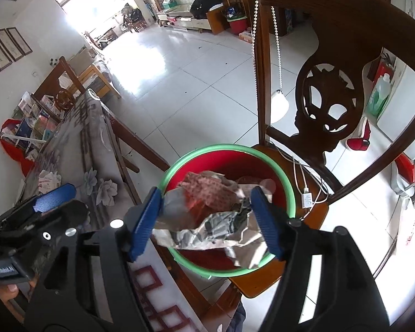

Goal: Collect trash
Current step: 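Open the left tool over the bucket while the right tool releases the crumpled paper, then grasp the crumpled blue-white paper with the left tool, then grasp the white-blue paper cup with the right tool while the left tool holds the paper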

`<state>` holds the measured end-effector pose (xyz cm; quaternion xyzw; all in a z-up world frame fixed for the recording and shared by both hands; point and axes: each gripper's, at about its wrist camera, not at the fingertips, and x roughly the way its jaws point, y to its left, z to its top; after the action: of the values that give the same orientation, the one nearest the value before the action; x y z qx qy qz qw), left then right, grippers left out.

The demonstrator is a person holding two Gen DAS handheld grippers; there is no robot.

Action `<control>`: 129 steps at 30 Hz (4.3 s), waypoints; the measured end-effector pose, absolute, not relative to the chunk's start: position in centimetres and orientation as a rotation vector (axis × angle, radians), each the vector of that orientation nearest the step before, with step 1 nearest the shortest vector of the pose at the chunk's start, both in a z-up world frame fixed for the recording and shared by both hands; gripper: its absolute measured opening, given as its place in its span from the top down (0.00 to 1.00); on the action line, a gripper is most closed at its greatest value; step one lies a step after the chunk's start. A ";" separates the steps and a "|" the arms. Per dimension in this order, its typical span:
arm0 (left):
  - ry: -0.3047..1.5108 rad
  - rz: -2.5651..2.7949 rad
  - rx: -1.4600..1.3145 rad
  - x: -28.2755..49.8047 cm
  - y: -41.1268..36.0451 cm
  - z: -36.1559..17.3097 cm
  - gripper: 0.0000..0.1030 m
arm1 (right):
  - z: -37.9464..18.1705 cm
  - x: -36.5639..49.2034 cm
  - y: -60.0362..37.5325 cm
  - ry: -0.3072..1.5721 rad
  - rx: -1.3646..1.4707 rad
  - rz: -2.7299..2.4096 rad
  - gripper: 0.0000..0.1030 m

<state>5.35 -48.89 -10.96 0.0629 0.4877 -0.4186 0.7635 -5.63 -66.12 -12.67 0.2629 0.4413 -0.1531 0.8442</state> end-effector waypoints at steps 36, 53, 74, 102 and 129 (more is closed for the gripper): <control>1.081 0.049 -0.340 10.7 -5.1 -16.6 0.32 | -11.4 -1.2 -49.3 0.997 0.408 -0.093 0.32; 1.128 -0.147 -0.306 6.1 -0.3 -17.5 0.65 | -8.9 4.9 -30.1 1.000 0.186 0.223 0.32; 1.170 -0.215 -0.277 2.2 2.3 -17.9 0.64 | -11.7 4.7 -40.1 0.978 0.333 -0.180 0.57; 1.167 -0.251 -0.213 2.9 -2.9 -16.8 0.64 | -10.0 5.8 -41.2 0.969 0.174 -0.089 0.18; 1.161 -0.168 -0.333 0.6 5.0 -18.0 0.64 | -14.4 17.6 -7.6 1.160 -0.340 0.573 0.90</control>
<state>0.64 5.05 -17.97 -0.1566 0.5450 -0.0791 0.8199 17.64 -7.57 -14.39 -0.1575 0.5376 0.2654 0.7847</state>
